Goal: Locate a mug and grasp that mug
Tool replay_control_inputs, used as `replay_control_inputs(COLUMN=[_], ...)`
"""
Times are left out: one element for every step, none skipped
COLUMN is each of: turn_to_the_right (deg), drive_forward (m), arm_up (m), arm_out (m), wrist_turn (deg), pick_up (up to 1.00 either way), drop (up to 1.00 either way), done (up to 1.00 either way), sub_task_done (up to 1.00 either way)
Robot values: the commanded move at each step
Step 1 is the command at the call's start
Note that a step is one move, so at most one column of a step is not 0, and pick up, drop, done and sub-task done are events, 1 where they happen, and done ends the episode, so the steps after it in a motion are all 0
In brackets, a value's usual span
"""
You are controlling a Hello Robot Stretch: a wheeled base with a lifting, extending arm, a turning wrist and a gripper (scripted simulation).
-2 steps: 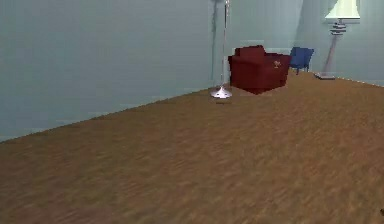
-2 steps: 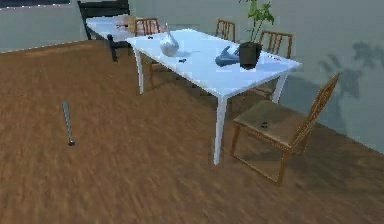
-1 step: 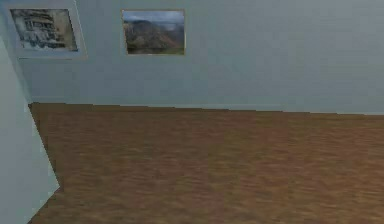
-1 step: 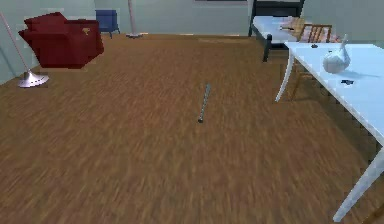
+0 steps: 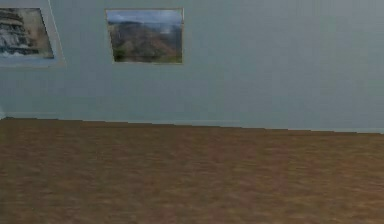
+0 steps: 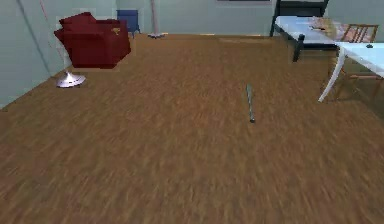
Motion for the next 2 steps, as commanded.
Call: replay_control_inputs(turn_to_the_right=[-27.0,0.0], drive_forward=[0.0,1.0], arm_up=[0.0,0.0], arm_out=[0.0,0.0], wrist_turn=[0.0,0.0], pick_up=[0.0,0.0], drop=[0.0,0.0], done=[0.0,0.0], sub_task_done=[0.0,0.0])
